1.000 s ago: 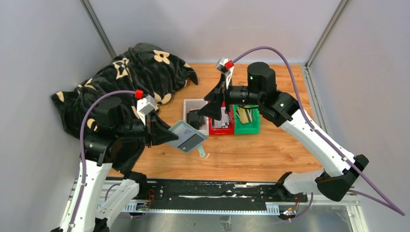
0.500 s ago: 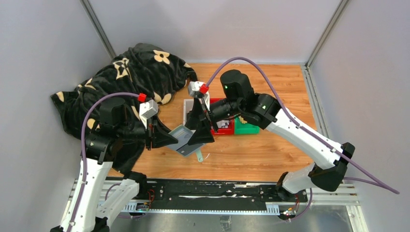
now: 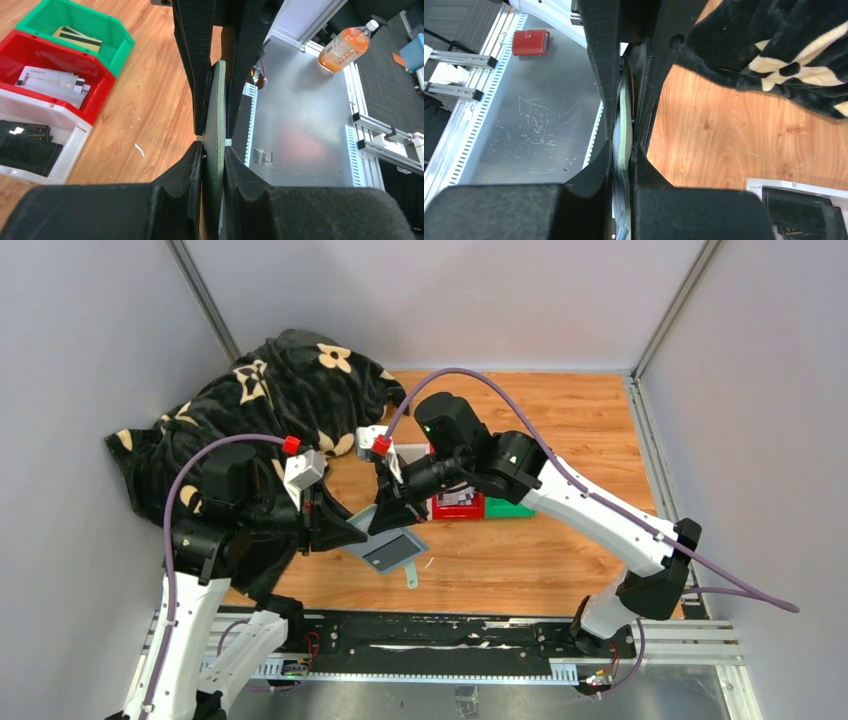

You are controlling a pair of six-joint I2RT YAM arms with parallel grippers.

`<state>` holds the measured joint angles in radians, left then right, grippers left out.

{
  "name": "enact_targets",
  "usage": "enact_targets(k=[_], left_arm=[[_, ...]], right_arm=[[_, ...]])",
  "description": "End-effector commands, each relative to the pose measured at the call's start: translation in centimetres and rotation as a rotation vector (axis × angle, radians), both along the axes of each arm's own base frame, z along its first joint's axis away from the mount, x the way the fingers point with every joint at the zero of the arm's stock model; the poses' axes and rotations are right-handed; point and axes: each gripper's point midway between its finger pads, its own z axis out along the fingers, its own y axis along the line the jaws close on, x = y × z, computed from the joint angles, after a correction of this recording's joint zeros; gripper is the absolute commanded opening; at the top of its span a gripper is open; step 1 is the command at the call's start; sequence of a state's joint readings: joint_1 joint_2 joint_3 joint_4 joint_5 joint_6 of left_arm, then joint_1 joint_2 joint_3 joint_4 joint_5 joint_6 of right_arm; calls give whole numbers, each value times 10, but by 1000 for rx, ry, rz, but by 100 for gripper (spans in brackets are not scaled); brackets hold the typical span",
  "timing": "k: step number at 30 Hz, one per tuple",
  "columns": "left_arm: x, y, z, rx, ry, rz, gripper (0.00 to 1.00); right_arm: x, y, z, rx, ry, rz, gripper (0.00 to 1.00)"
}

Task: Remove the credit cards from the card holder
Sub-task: Remove the credit card from the card holder.

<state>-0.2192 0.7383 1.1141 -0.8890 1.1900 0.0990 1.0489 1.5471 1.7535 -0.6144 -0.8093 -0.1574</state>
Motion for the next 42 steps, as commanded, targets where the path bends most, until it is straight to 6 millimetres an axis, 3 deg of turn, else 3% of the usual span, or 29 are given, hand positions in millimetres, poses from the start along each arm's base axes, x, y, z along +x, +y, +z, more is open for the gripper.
enact_targets(k=[1, 3, 5, 11, 13, 16, 23, 25, 27, 28, 32, 42], left_arm=[[-4, 0, 17, -24, -71, -12, 38], [-5, 0, 17, -26, -67, -12, 69], [-8, 0, 16, -29, -64, -15, 77], [-16, 2, 13, -36, -59, -23, 77], [-18, 2, 14, -35, -65, -16, 75], [-16, 3, 19, -32, -84, 0, 65], [-18, 3, 32, -44, -94, 3, 25], [-21, 3, 32, -46, -105, -1, 13], [-22, 3, 28, -47, -108, -8, 6], [-22, 3, 26, -47, -106, -12, 3], [-23, 2, 19, -50, -79, -33, 0], [-14, -1, 17, -46, -33, -37, 0]], right_arm=[[-1, -8, 6, -14, -38, -47, 0], [3, -10, 15, 22, -37, -75, 0], [12, -12, 26, 85, -29, -125, 0], [26, -24, 75, 407, 140, -288, 0], [21, -30, 84, 503, 201, -299, 0], [16, -28, 80, 559, 320, -289, 0], [6, -21, 58, 546, 403, -271, 0], [3, -21, 51, 509, 384, -255, 14], [-4, -22, 46, 450, 317, -209, 38], [-9, -23, 45, 411, 278, -170, 44], [-15, -25, 36, 238, 164, -79, 60], [-12, -20, 0, -65, -33, -1, 63]])
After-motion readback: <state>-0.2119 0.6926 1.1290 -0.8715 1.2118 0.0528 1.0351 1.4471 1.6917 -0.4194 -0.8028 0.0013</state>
